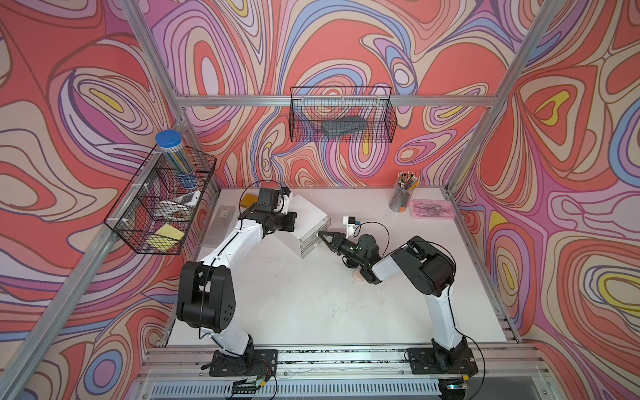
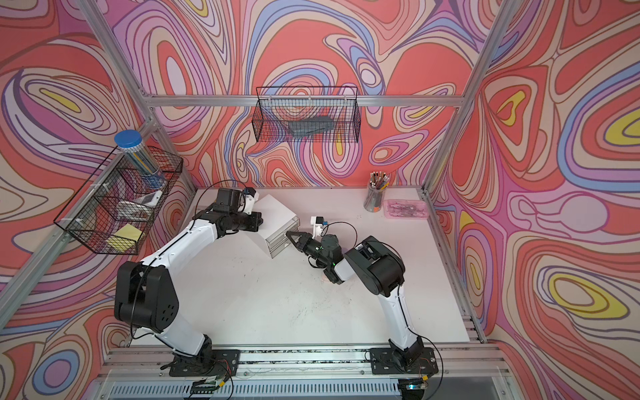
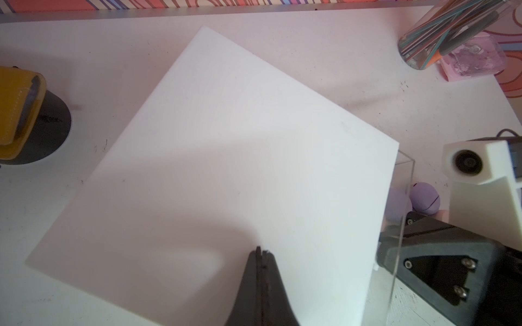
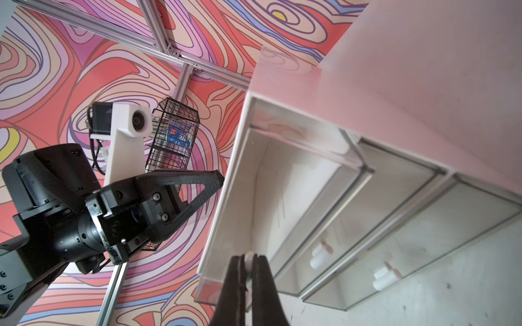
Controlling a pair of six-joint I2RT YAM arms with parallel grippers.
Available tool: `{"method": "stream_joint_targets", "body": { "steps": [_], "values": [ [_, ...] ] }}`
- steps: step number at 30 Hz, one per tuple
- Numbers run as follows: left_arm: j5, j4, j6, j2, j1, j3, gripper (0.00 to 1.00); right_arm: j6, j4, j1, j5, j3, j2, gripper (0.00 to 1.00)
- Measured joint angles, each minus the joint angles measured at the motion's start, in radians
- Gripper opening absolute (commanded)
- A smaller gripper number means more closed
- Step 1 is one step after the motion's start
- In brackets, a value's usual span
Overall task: Put the bluetooth earphones in the drawer according to color
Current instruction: Open the drawer in the storage box.
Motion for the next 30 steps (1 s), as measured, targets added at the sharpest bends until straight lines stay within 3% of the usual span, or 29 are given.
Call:
{"method": "stream_joint_targets", "body": {
  "steps": [30],
  "values": [
    [0.000, -0.003, 0.000, 0.003, 0.000, 0.004, 0.00, -0.016, 0.059, 0.000, 0.039, -0.121, -0.060, 0.00]
  ]
}}
